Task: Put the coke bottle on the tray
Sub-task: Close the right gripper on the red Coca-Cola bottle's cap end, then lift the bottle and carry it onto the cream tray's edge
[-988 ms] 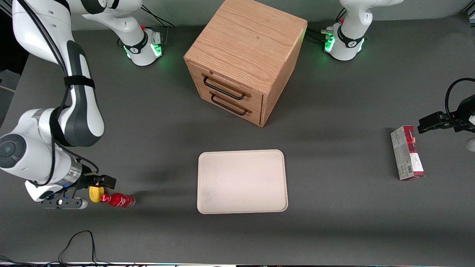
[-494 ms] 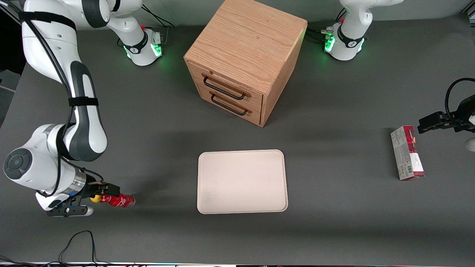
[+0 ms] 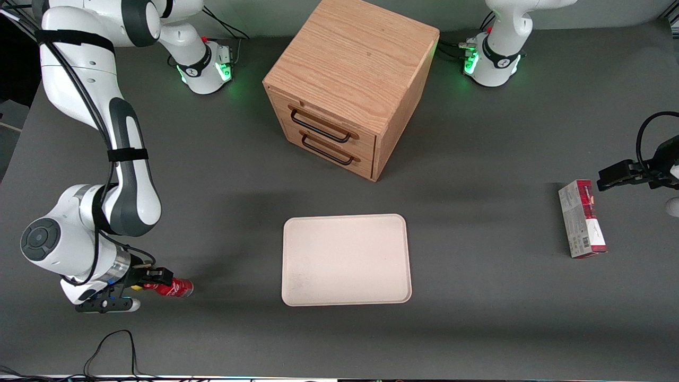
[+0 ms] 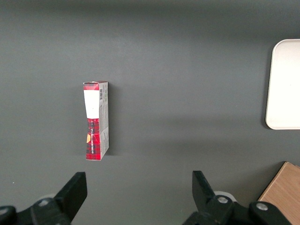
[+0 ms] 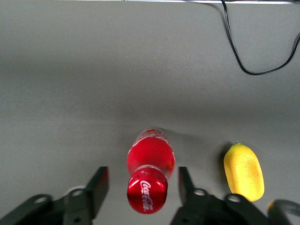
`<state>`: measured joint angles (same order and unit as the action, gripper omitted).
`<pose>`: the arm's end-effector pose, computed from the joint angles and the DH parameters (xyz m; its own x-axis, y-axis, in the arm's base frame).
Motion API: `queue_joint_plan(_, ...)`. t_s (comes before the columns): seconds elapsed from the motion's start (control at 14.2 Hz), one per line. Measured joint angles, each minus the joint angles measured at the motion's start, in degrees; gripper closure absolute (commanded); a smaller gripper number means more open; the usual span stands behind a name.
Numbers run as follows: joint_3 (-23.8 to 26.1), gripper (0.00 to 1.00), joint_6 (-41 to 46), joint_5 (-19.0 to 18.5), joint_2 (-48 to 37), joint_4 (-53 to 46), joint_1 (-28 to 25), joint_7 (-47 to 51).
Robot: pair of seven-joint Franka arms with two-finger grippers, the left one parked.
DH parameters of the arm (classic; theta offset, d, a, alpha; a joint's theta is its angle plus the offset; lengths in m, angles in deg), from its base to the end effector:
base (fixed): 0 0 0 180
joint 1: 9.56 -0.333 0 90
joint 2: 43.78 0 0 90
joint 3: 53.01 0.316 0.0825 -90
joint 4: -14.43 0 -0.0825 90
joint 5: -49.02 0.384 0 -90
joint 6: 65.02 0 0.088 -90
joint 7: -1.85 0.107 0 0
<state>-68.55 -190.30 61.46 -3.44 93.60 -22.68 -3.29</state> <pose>0.7411 0.0204 0.3187 0.9918 0.0055 0.1278 0.0063 -1.0000 -0.0057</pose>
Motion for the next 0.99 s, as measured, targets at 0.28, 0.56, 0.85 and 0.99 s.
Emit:
queue_joint_plan(0.28, -0.04, 1.0, 0.02, 0.0, 0.05, -0.77, -0.01, -0.04)
queue_joint_plan(0.56, -0.01, 1.0, 10.67, -4.22, -0.19, -9.05, -0.32, -0.23)
queue_joint_plan(0.85, 1.59, 1.0, 27.99, -7.78, -1.5, -22.9, -1.17, -0.03)
queue_joint_plan(0.99, 4.42, 1.0, 33.07, -7.87, -2.12, -26.85, -1.36, 2.33)
